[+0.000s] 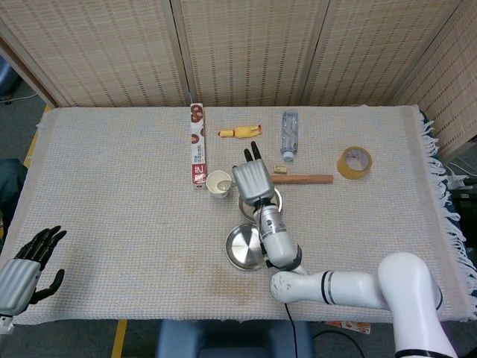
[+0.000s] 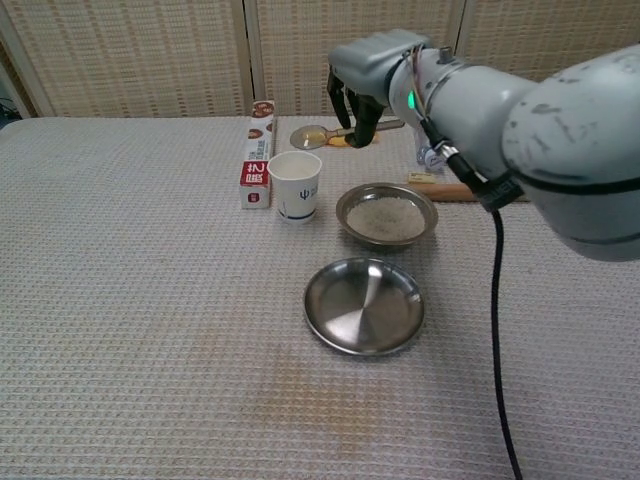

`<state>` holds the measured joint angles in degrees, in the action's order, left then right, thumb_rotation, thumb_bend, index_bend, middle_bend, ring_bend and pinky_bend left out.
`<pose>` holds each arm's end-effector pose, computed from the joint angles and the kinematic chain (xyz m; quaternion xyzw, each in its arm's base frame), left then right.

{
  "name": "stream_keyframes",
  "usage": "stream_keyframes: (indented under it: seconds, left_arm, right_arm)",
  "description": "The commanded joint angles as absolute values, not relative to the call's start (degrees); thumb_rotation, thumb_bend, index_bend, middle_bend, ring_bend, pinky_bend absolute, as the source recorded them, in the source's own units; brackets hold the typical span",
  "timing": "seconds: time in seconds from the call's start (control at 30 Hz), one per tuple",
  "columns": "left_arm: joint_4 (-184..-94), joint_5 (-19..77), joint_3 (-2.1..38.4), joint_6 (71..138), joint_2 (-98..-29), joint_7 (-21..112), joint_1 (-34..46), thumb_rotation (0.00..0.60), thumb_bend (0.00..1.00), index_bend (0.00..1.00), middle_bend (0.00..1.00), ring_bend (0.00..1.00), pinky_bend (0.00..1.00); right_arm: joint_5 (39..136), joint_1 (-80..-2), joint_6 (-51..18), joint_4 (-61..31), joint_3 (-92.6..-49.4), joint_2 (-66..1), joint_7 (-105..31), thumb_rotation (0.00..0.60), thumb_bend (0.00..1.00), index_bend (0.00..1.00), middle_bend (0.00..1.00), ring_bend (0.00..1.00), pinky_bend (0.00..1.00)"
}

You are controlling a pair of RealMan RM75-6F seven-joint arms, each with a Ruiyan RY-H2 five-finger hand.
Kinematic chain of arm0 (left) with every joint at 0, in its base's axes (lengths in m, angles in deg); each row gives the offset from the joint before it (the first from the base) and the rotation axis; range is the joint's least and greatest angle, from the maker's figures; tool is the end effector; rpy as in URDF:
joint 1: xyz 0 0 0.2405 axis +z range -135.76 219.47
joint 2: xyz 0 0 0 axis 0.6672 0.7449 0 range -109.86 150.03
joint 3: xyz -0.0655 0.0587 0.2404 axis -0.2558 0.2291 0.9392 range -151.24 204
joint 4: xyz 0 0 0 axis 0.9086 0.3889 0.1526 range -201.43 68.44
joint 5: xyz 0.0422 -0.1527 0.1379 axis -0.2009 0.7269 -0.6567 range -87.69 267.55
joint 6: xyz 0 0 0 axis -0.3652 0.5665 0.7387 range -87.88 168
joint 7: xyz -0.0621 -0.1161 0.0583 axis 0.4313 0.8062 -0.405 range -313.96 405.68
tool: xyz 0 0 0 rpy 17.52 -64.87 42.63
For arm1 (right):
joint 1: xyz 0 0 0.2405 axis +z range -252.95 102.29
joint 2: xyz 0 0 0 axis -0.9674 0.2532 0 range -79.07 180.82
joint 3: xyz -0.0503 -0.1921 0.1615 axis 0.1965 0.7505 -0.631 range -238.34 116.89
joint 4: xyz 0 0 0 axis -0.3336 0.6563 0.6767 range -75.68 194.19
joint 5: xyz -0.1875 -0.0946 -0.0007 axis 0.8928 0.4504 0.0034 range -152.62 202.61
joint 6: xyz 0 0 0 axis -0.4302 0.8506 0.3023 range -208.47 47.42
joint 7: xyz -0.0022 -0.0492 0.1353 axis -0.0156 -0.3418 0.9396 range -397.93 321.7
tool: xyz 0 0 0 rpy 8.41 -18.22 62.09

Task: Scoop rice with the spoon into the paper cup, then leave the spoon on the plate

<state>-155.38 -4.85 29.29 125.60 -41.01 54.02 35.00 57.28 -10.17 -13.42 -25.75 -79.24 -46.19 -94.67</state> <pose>-0.3098 0.1698 0.1606 -0.6550 -0.3840 -0.3983 0.5147 -0.0171 -0.3898 -0.0254 0.7423 -0.2679 0.3153 0.5271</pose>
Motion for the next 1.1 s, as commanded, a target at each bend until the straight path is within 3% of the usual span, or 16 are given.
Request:
stream_keyframes:
  seconds: [0.03,0.23,0.43,0.93,1.1]
  left_arm:
    - [-155.6,-4.8,29.3,125.2,-41.3,53.0,34.9,0.6,0.48,0.0,0.0,0.0,0.2]
    - [-156.5,-4.6,29.3,124.3,-41.7,51.3,34.6,0.6,0.48,0.0,0.0,0.0,0.2]
    - [-156.9,-5.2,29.5,124.4,-41.9,50.2,34.6,0.6,0.48,0.0,0.0,0.0,0.2]
    - [-156.1,-5.9,29.9,125.4,-41.5,52.0,35.0,0.6,0.48,0.0,0.0,0.0,0.2]
    - [-156.3,-5.9,30.0,125.3,-41.4,52.1,35.1,0.6,0.48,0.0,0.0,0.0,0.2]
  right_arm:
    - [71.1,-24.4,-16.1,-42.3,-75.0,-34.8,-75.7,0.6,0.34,0.88,0.58,0.12,0.0]
    - [81.7,-27.9,-18.0,-44.4,-67.6,-33.9,-71.0,0.6,0.34,0.83,0.58,0.12,0.0]
    - [85.6,-27.8,-18.4,-41.2,-64.2,-38.2,-74.9,0.6,0.34,0.82,0.57,0.12,0.0]
    - [86.4,-26.4,-18.0,-31.0,-63.0,-47.8,-86.0,0.6,0.33,0.79,0.57,0.12,0.0]
    - [83.9,-26.2,-19.2,-31.4,-62.9,-47.9,-89.5,0.6,0.33,0.67,0.52,0.09,0.0]
